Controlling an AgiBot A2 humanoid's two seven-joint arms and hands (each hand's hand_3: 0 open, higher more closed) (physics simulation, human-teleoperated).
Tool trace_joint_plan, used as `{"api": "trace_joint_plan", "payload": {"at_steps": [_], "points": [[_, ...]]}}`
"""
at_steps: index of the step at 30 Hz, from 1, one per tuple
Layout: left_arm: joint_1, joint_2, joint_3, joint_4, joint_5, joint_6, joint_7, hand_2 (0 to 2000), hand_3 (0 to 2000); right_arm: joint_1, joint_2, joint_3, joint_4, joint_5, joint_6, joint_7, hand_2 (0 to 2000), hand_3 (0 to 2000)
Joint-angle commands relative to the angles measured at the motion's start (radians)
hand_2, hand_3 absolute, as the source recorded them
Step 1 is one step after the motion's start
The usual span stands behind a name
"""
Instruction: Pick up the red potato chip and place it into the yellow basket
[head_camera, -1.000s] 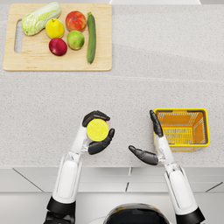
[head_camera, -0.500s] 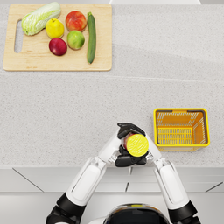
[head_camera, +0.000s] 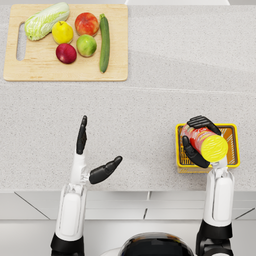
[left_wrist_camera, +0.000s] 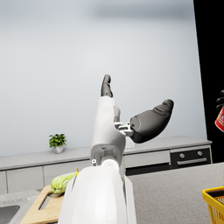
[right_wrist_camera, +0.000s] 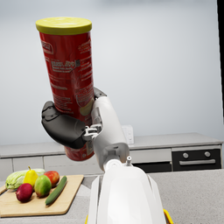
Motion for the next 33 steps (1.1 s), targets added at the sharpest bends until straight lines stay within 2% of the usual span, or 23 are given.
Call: {"api": "trace_joint_plan", "payload": {"at_steps": [1, 4, 5, 7, 9, 11, 12, 13, 15, 16, 17, 19, 22, 25, 28, 33], "points": [[0.003, -0.001, -0.163, 0.061, 0.0, 0.0, 0.0, 0, 0, 0.017, 0.011, -0.164, -0.039, 0.0, 0.006, 0.001, 2000, 2000], [0.004, 0.0, -0.162, 0.122, 0.0, 0.001, 0.0, 0, 0, -0.033, -0.002, -0.156, -0.101, -0.001, 0.007, -0.009, 2000, 2000], [0.007, 0.0, -0.158, 0.139, 0.0, 0.001, 0.0, 0, 0, -0.045, -0.004, -0.14, -0.116, -0.001, 0.006, -0.103, 2000, 2000], [0.008, 0.002, -0.15, 0.163, 0.0, 0.001, 0.0, 0, 0, -0.059, -0.005, -0.11, -0.161, -0.001, -0.005, -0.223, 2000, 2000], [0.007, 0.003, -0.145, 0.175, 0.0, 0.001, 0.0, 0, 0, -0.081, -0.007, -0.081, -0.177, 0.0, -0.009, -0.287, 2000, 2000], [0.007, 0.004, -0.147, 0.189, 0.0, 0.001, 0.0, 0, 0, -0.079, -0.006, -0.066, -0.206, 0.0, -0.013, -0.318, 2000, 2000], [0.008, 0.005, -0.146, 0.195, 0.0, 0.001, 0.0, 0, 0, -0.072, -0.005, -0.061, -0.216, 0.0, -0.012, -0.328, 639, 1673], [0.011, 0.006, -0.144, 0.207, 0.0, 0.001, 0.0, 0, 0, -0.068, -0.004, -0.063, -0.222, 0.0, -0.026, -0.336, 0, 1347], [0.0, 0.008, -0.145, 0.197, 0.0, 0.001, 0.0, 0, 0, -0.064, -0.004, -0.063, -0.218, -0.001, -0.06, -0.343, 0, 693], [0.035, 0.005, -0.14, 0.227, 0.0, 0.001, 0.0, 0, 0, -0.064, -0.004, -0.057, -0.197, -0.001, -0.108, -0.247, 0, 367], [0.048, 0.005, -0.136, 0.226, 0.0, 0.001, 0.0, 0, 0, -0.063, -0.003, -0.058, -0.179, -0.001, -0.143, -0.178, 0, 40], [0.079, 0.003, -0.133, 0.211, 0.0, 0.001, 0.0, 0, 0, -0.045, 0.002, -0.046, -0.114, -0.001, -0.185, -0.092, 0, 0], [0.173, -0.012, -0.168, 0.256, 0.0, 0.001, 0.0, 0, 0, 0.024, 0.023, -0.051, -0.084, -0.001, -0.213, -0.035, 0, 0], [0.204, -0.021, -0.241, 0.322, 0.0, 0.001, 0.0, 0, 0, 0.042, 0.027, -0.105, -0.095, -0.001, -0.224, -0.014, 0, 0], [0.16, -0.011, -0.252, 0.332, -0.001, 0.001, 0.0, 0, 0, 0.016, 0.022, -0.125, -0.091, -0.001, -0.228, -0.007, 0, 0], [0.149, -0.008, -0.246, 0.33, -0.001, 0.001, 0.0, 0, 0, 0.004, 0.02, -0.12, -0.095, -0.001, -0.23, -0.003, 0, 0]]}}
